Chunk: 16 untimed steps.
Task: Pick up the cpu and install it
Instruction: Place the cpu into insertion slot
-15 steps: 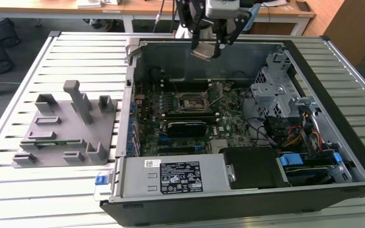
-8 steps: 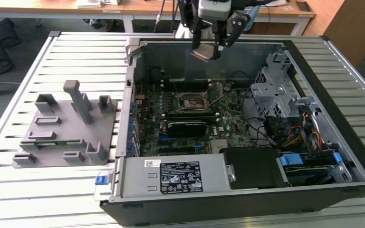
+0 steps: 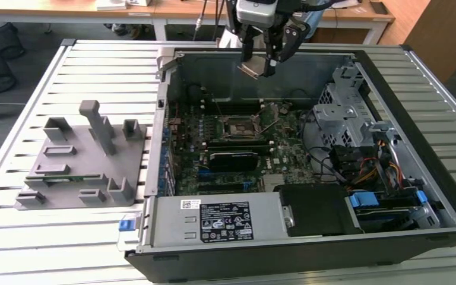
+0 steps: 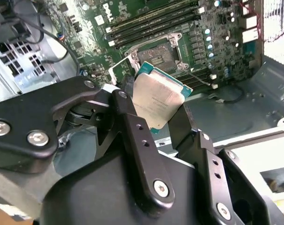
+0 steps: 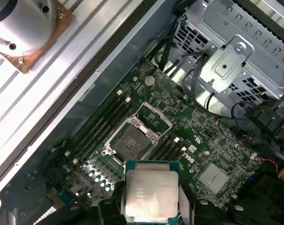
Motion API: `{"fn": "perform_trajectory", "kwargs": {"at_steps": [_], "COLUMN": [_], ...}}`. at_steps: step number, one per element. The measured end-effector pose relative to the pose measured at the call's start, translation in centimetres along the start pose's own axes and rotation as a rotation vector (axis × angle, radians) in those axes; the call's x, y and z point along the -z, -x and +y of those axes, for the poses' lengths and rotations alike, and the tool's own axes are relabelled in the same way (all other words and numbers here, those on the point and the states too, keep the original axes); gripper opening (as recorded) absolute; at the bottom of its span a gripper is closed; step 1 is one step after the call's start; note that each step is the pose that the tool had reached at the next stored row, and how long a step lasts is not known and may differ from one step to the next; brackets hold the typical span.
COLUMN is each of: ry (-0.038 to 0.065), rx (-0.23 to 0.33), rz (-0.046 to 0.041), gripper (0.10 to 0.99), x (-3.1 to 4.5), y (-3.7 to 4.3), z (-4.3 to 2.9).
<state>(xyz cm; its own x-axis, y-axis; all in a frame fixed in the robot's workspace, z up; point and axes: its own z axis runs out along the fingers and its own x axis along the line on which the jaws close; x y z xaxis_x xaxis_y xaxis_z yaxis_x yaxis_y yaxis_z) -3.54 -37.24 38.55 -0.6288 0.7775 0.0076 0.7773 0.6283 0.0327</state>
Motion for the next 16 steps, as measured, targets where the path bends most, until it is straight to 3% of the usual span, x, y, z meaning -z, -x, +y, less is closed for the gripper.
{"fn": "perform_trajectory", "kwargs": {"at_steps": [16], "ry": [0.002], "rx": [-0.291], "rz": [-0.0097], "gripper": [0.541], "x": [-0.71], "y": [0.01], "z": [-0.02]}}
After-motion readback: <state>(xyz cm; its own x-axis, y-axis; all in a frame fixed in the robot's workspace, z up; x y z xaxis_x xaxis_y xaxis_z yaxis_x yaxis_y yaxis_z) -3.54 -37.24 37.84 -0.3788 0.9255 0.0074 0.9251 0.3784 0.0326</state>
